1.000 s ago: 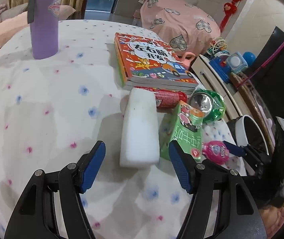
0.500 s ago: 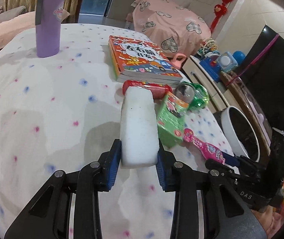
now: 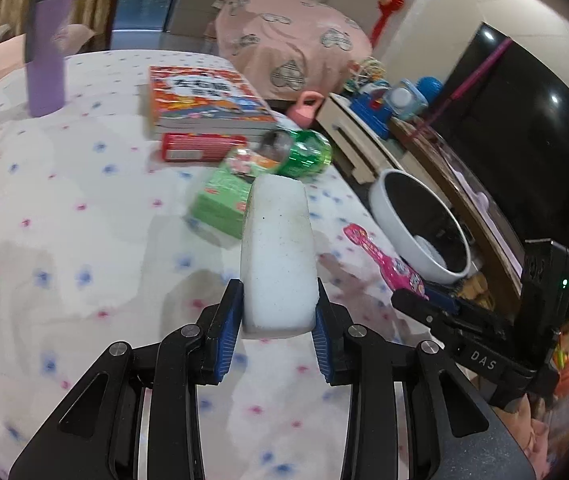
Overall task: Collect trash
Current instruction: 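Carry the sponge and pink bottle over the bin and open both tools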
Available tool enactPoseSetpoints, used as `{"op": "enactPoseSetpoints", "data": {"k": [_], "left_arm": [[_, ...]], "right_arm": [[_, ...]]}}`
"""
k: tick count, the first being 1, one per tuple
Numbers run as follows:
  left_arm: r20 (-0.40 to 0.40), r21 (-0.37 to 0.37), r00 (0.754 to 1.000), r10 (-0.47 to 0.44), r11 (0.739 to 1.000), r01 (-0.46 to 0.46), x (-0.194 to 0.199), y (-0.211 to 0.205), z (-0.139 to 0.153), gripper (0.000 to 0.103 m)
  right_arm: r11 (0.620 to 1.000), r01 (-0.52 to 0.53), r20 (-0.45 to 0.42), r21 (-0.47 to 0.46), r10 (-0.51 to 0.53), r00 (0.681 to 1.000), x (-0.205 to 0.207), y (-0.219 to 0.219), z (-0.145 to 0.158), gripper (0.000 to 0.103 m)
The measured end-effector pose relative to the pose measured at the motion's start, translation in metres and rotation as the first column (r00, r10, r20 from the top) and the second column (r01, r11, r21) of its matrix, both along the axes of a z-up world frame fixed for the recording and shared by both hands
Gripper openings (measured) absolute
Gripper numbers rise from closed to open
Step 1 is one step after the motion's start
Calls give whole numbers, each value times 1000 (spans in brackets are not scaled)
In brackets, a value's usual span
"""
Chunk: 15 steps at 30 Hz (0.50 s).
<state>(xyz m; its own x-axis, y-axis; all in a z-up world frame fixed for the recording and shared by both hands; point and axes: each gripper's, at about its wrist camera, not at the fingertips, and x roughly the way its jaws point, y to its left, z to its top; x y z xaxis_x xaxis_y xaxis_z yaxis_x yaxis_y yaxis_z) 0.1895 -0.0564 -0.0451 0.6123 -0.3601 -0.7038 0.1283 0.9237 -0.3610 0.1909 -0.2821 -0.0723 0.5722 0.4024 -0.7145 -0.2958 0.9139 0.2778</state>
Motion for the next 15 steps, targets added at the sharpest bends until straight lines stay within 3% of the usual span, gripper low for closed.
{"op": "enactPoseSetpoints", "data": {"k": [15], "left_arm": [[16,21,991,-132,991,131,2,-61,11,31]], "right_arm": [[995,93,53,37,-95,994,-17,-47,21,44]]}}
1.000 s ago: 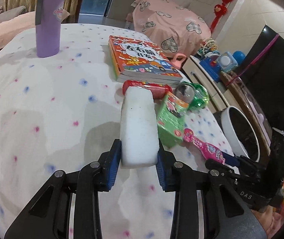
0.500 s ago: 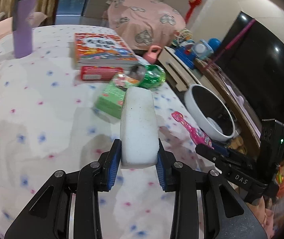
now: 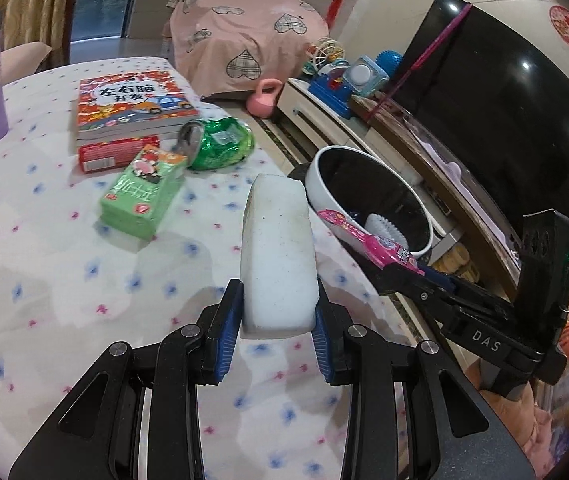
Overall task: Collect trash
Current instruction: 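Carry the sponge and pink bottle over the bin and open both tools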
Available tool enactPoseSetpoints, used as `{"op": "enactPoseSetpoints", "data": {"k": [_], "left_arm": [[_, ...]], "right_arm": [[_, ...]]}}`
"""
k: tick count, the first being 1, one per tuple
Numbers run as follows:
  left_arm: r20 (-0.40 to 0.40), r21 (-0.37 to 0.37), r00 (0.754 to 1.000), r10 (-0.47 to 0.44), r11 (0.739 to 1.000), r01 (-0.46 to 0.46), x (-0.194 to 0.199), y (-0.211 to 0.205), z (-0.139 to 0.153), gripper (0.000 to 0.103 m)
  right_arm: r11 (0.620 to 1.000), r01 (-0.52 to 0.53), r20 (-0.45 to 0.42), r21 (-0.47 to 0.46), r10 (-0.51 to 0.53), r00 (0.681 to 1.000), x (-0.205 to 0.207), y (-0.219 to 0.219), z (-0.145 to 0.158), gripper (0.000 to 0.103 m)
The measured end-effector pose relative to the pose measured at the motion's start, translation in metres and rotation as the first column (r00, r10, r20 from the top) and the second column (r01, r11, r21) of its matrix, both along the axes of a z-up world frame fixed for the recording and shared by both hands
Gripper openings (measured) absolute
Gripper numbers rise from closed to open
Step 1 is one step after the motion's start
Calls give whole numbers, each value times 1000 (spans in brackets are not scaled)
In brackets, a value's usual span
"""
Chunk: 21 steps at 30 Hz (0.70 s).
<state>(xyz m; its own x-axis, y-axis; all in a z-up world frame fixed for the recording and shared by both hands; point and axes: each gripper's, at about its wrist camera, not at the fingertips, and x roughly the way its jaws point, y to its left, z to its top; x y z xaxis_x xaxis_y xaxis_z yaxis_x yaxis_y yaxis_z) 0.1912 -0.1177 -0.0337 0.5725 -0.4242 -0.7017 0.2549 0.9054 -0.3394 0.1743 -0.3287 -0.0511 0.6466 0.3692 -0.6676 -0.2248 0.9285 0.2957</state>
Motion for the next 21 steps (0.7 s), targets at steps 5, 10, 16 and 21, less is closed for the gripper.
{"op": "enactPoseSetpoints", "data": {"k": [5,10,16,21], "left_arm": [[-4,3,1000,-21,1000,21,4,-12,3,31],[4,7,999,-49,999,49,8,-24,7,31],[10,13,995,-99,995,99,19,-52,13,31],[17,24,990,-143,990,142,36,-79,19,31]], "right_arm": [[1000,15,17,16,-15,1000,-1,-7,4,44],[999,42,33,20,-43,999,0,-22,9,43],[996,83,50,11,-83,995,4,-44,15,43],[993,117,59,-8,-117,991,16,-65,18,43]]}}
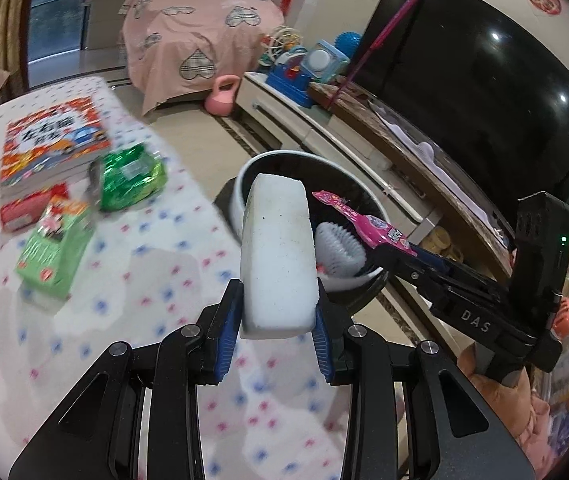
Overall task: Collect trash
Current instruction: 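Carry the sponge and pink bottle over the bin and open both tools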
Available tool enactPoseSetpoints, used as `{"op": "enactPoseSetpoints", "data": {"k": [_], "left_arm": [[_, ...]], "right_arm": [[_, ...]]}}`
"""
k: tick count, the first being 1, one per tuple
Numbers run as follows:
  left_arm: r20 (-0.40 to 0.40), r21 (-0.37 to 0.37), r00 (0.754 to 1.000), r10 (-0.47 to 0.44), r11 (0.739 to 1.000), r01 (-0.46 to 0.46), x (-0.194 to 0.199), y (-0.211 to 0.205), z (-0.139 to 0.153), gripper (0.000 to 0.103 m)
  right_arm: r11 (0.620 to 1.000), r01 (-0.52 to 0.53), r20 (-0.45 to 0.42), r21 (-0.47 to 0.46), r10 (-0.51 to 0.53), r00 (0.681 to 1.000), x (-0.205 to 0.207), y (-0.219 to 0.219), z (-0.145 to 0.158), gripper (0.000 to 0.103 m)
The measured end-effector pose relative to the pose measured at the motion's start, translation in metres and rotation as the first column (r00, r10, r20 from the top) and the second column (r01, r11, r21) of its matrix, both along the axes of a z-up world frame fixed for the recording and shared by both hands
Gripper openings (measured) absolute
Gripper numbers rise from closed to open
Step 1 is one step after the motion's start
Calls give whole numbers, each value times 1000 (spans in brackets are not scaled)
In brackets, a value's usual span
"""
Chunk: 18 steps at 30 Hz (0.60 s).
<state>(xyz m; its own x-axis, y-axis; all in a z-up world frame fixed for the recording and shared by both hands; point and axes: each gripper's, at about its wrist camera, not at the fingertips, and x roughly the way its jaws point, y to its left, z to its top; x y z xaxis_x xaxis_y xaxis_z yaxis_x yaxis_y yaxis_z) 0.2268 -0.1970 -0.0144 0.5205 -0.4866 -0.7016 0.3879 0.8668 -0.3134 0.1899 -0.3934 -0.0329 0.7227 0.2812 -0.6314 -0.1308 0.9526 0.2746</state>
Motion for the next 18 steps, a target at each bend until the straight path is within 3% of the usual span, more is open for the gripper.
{"op": "enactPoseSetpoints", "data": {"k": [18], "left_arm": [[-51,60,997,-62,996,65,58,-60,-9,32]], "right_arm": [[996,36,-42,-79,-39,998,39,-41,-5,43]]}}
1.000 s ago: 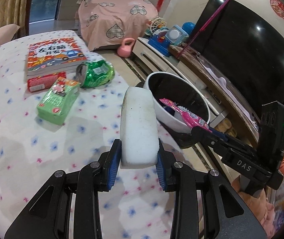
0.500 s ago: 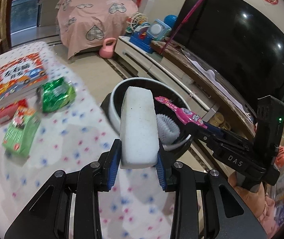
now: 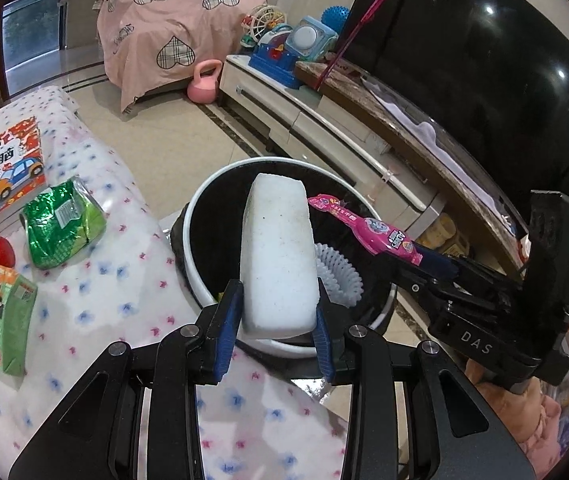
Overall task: Collect trash
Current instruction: 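Carry the sponge and pink bottle over the bin and open both tools, then move both open tools back toward the remaining items on the table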
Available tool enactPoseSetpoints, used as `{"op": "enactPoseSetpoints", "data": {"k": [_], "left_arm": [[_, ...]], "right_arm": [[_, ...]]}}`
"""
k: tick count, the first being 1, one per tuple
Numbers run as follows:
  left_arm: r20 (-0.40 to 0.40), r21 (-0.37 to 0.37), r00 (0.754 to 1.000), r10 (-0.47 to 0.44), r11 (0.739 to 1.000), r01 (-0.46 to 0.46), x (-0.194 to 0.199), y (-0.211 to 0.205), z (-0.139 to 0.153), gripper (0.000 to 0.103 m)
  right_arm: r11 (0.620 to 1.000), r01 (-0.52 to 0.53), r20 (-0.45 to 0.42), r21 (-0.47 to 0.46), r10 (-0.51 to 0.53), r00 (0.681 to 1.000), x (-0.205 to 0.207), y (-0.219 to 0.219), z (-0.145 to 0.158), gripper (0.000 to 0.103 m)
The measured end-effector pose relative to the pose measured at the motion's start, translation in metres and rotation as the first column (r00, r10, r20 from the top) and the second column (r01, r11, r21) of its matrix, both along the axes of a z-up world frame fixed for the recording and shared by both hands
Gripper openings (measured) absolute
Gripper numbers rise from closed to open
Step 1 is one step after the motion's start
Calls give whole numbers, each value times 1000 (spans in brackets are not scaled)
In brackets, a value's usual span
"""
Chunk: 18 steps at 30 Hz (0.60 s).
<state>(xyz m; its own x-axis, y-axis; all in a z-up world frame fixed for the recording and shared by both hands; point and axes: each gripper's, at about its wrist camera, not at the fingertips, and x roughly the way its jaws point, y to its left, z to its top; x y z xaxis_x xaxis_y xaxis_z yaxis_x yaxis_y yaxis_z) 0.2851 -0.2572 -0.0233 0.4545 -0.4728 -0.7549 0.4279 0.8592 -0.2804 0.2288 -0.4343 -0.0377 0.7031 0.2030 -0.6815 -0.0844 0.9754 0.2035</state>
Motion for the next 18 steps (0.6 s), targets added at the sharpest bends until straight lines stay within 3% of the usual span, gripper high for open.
{"op": "enactPoseSetpoints", "data": {"k": [4,6,8,9,12,18], "left_arm": [[-15,5,1000,0,1000,0,5,-5,-5,34],[-19,7,1000,0,1000,0,7,-7,-6,40],[-23,9,1000,5,1000,-5,7,-7,-6,57],[-19,7,1000,8,1000,-8,8,-6,-5,59],[-10,3,1000,16,1000,-16,5,-2,-3,62],[-20,-40,998,58,997,-58,-6,24,-2,64]], "right_arm": [[1000,-1,-14,-10,1,1000,3,-1,-3,43],[1000,-6,-21,-2,6,1000,5,-2,-4,44],[1000,-1,-27,1,1,1000,8,-5,-5,45],[1000,2,-31,6,-1,1000,9,-7,-5,46],[1000,13,-36,21,-12,999,9,-10,-6,59],[999,22,-14,49,-21,1000,-1,-8,-2,70]]}}
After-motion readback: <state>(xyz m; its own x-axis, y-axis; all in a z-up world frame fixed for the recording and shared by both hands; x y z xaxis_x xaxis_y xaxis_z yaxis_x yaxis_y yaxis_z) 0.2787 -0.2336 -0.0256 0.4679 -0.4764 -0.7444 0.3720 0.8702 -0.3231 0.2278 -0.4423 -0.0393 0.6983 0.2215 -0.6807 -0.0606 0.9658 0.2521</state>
